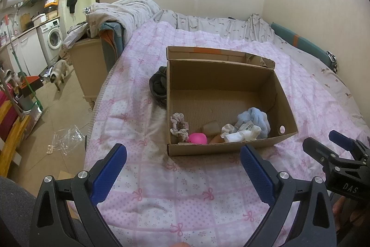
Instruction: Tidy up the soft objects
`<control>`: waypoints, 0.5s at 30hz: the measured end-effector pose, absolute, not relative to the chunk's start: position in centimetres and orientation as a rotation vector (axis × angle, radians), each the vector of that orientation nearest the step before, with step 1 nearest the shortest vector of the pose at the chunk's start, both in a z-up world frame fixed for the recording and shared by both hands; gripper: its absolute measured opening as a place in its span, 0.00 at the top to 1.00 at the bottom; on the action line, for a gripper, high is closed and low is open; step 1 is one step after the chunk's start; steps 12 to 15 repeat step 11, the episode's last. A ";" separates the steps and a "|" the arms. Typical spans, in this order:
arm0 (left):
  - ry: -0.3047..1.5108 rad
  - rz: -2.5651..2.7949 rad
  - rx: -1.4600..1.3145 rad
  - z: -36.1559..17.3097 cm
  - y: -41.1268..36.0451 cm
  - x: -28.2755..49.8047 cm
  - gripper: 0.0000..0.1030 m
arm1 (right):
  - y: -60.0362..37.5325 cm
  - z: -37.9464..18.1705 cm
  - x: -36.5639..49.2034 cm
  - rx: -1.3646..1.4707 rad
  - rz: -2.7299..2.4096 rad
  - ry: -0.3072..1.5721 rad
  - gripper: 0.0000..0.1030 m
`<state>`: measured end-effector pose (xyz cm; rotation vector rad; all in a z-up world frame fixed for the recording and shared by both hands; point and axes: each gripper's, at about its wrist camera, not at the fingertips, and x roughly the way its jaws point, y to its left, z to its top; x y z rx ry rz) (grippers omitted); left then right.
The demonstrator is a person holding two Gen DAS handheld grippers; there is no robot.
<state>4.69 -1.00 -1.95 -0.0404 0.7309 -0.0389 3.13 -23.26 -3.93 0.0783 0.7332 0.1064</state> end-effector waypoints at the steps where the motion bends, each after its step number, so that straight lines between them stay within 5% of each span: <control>1: 0.731 -0.039 -0.041 -2.0 -1.0 4.7 0.05 | -23.3 -3.9 3.1 0.079 0.106 0.733 0.00; 15: 0.730 -0.044 -0.040 -2.0 -1.0 4.6 0.05 | -23.3 -3.9 3.1 0.079 0.107 0.729 0.00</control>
